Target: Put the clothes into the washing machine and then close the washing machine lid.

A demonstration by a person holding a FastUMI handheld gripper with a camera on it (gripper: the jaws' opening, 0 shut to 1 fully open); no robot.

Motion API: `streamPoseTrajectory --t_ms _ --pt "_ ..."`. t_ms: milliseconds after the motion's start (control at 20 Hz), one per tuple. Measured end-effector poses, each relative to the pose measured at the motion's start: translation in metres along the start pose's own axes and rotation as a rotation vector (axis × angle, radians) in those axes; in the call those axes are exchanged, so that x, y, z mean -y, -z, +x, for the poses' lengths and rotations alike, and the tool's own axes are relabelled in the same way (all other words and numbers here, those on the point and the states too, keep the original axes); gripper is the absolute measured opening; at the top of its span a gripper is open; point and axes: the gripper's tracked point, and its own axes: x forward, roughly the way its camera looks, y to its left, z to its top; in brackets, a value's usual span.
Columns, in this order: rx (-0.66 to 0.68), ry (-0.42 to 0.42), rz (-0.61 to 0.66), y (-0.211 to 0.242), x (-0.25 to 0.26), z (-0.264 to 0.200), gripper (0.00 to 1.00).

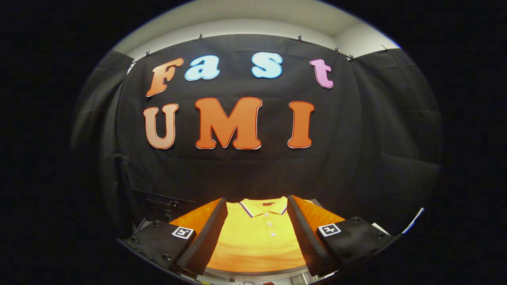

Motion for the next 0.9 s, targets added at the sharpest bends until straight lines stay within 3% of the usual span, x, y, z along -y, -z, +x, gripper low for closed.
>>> streamPoseTrajectory --t_ms 500,900 --pt "-0.205 -0.019 0.011 0.067 0.019 0.104 0.98" --pt "-0.429 -0.026 0.022 0.127 0.026 0.142 0.99"
